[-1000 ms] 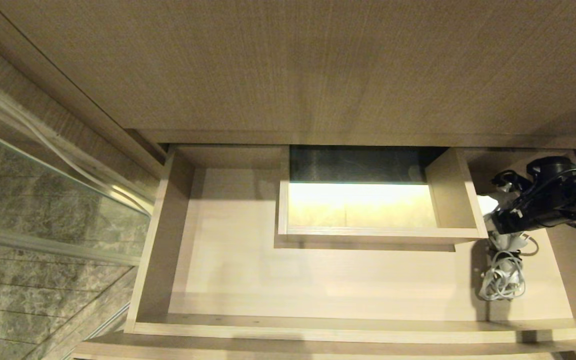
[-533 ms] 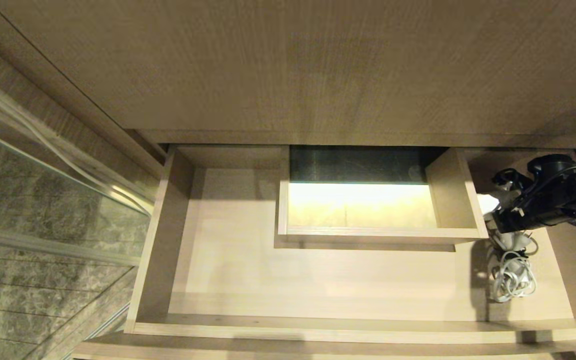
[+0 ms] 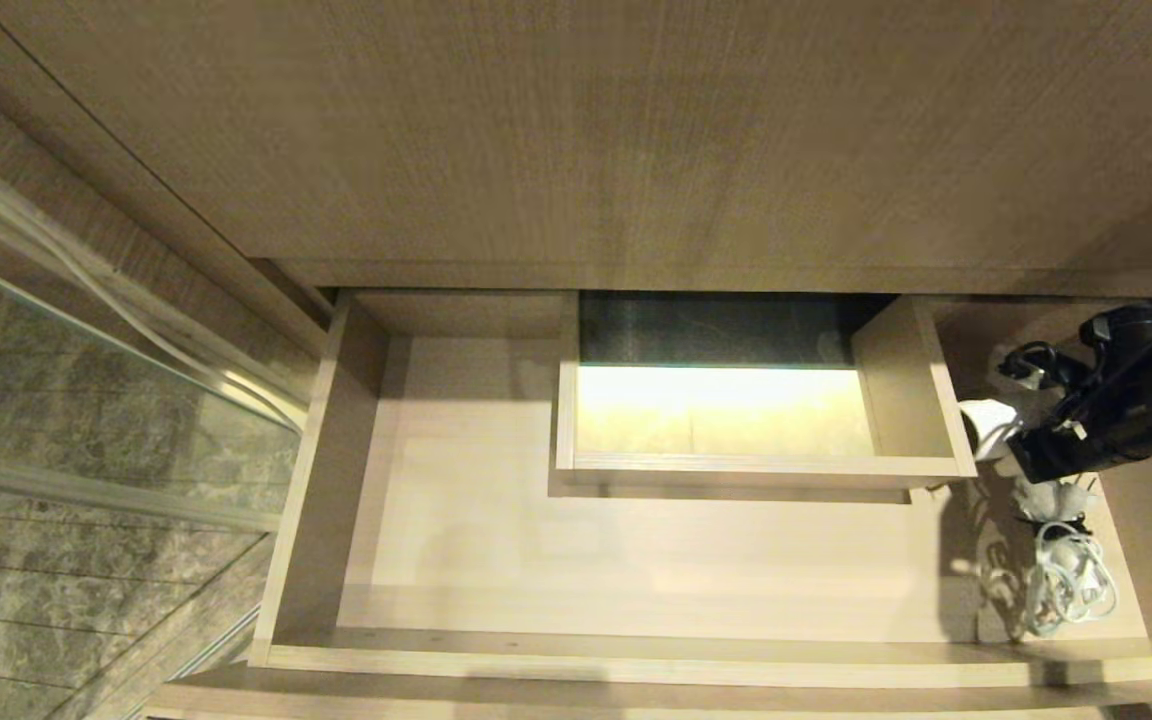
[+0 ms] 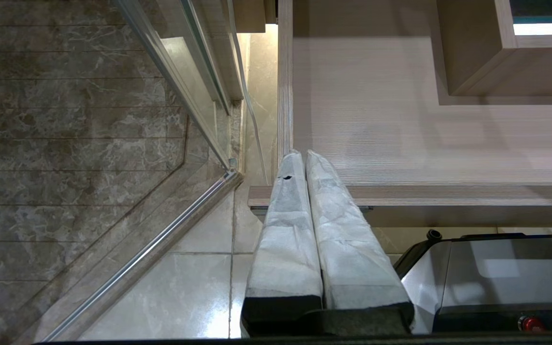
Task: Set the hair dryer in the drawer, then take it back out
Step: Take the hairdryer out
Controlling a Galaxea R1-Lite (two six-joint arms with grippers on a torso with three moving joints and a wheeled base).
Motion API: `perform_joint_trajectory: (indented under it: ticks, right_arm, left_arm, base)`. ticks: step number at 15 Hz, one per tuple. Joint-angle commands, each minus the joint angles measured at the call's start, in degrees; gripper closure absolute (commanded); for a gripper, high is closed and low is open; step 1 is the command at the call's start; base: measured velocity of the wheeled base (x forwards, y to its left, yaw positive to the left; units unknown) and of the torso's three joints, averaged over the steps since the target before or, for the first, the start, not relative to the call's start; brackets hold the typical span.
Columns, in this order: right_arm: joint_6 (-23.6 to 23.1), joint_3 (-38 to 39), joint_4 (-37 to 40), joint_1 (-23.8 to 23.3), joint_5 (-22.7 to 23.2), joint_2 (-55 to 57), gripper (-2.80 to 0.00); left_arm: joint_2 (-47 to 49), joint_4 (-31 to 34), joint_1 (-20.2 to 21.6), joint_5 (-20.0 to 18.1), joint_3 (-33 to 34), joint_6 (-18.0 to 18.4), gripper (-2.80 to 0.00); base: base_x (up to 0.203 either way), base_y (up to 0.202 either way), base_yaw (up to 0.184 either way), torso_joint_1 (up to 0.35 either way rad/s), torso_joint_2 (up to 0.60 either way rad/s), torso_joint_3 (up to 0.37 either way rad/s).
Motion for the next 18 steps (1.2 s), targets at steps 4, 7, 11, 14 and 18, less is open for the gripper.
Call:
perform_joint_trajectory:
  ticks: [4, 7, 11, 14, 18]
  right_arm:
    - [-3.06, 5.64, 3.32, -0.28, 0.02, -7.99, 0.00]
    - [-3.40, 8.71, 3.97, -0.36, 0.04, -12.34, 0.00]
    - [-4.70, 15.91, 5.15, -0.45, -0.48, -24.12, 0.00]
    - [-5.12, 20.23, 5.70, -0.13, -0.42, -34.00, 0.00]
    - [-6.79, 22.51, 9.21, 0.04, -0.29, -50.41, 0.00]
  left_arm:
    - [0.00, -0.01, -0.02, 0.01, 0.04, -0.04, 0.00]
    - [0.00, -0.01, 0.02, 0.01, 0.00, 0.01, 0.00]
    - [0.00, -0.01, 0.02, 0.01, 0.00, -0.02, 0.00]
    - [0.00, -0.01, 0.02, 0.01, 0.09, -0.07, 0.00]
    - [0.00, -0.01, 0.02, 0.01, 0.00, 0.00, 0.00]
  base:
    - [0.000, 0.000, 0.000, 0.000, 0.00, 0.000]
    - [0.000, 0.000, 0.000, 0.000, 0.00, 0.000]
    - [0.000, 0.000, 0.000, 0.000, 0.00, 0.000]
    - [0.000, 0.000, 0.000, 0.000, 0.00, 0.000]
    - [0.000, 0.000, 0.000, 0.000, 0.00, 0.000]
